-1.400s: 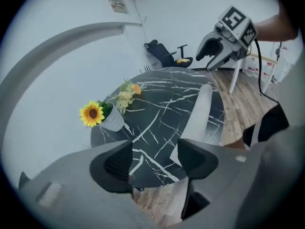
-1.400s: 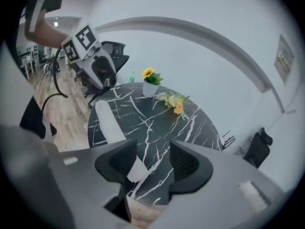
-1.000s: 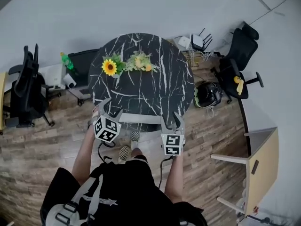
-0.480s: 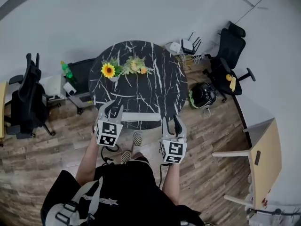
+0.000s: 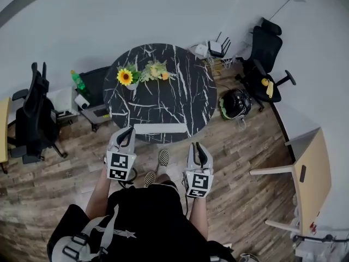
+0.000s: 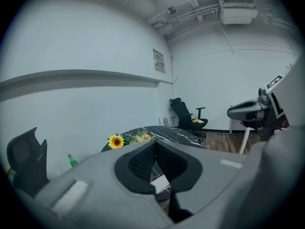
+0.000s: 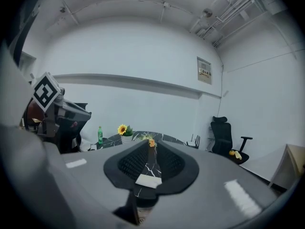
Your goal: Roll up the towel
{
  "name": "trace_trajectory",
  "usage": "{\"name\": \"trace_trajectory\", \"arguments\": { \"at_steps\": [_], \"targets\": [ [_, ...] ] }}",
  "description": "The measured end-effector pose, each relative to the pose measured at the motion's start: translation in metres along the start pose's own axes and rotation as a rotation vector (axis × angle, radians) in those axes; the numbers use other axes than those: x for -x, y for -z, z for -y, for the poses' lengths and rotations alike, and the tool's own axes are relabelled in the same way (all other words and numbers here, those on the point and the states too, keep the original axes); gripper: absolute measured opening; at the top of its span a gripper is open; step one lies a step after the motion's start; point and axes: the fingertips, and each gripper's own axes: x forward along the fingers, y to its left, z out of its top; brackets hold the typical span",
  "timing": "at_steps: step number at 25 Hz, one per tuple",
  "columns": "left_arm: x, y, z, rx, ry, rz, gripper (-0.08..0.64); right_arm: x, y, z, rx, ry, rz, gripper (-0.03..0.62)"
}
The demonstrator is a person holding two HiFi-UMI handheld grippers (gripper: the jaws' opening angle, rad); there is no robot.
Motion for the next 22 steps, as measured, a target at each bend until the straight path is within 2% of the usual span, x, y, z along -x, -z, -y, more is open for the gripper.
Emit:
{"name": "trace_trajectory", "arguments": {
  "at_steps": [4, 11, 22],
  "targets": [
    [0.010, 0.010, 0.010, -0.009, 0.017, -0.004, 0.011, 0.012, 0.009, -0.002, 0.005, 0.016, -0.002, 0.006],
    [0.013, 0.011, 0.012, -0.019, 0.019, -0.011, 0.011, 0.011, 0.004, -0.010, 0.032, -0.013, 0.001, 0.006],
    [0.013, 0.007, 0.016, -0.038, 0.028, -0.002, 0.011, 0.012, 0.005, -0.005, 0.031, 0.009, -0.019, 0.006]
  ]
}}
